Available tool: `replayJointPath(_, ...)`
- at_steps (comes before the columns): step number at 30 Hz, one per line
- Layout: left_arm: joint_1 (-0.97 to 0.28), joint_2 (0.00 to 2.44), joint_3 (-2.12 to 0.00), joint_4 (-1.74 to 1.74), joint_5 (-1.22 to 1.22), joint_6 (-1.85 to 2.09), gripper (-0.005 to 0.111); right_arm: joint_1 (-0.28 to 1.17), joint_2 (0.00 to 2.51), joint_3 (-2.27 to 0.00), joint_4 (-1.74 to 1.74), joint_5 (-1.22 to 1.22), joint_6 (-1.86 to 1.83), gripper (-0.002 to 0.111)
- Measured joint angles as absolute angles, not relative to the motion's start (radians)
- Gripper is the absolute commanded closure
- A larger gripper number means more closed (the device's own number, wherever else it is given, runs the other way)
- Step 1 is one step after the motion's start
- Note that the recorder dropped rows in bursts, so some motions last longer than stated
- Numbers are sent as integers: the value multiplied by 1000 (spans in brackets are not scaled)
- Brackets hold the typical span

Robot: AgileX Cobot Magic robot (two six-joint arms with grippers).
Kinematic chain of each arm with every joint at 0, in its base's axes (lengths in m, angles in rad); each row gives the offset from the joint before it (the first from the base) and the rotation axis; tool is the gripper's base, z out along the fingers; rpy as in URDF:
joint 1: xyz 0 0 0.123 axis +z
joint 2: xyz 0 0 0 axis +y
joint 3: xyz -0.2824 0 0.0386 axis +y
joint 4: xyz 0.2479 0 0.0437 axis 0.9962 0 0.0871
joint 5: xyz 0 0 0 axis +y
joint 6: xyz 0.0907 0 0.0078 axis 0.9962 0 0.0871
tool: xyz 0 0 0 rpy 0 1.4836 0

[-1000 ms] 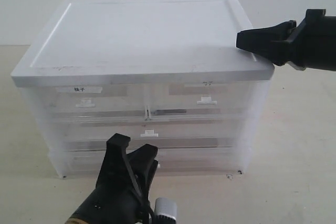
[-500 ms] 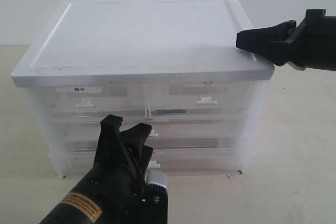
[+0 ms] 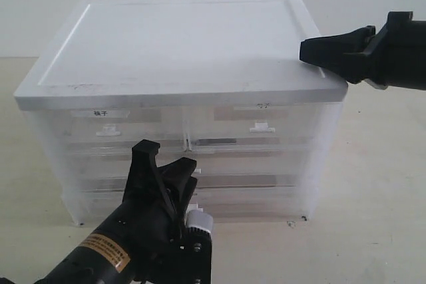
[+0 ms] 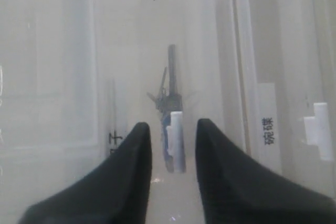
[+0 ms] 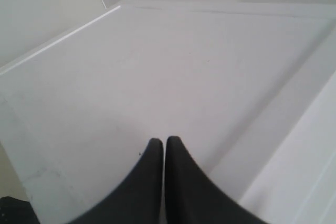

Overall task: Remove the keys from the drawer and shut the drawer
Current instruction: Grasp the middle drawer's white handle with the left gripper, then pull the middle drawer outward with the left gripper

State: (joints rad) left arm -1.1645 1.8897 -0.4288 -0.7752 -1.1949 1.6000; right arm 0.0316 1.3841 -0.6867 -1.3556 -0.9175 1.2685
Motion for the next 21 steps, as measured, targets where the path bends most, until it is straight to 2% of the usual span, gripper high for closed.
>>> replayJointPath(1,-1165,1890,-429,-778,-1195,1600,102,32,1384,-687,-1356,-917,1269,109)
replayJointPath(17,-1164,1889,-435,-815,-1154,1688,102,32,1384,-687,-1356,-917,1267,109)
replayJointPath(21,-1198,1885,-442,-869,-1139,1722,102,32,1384,-687,-1356,-917,1267,109)
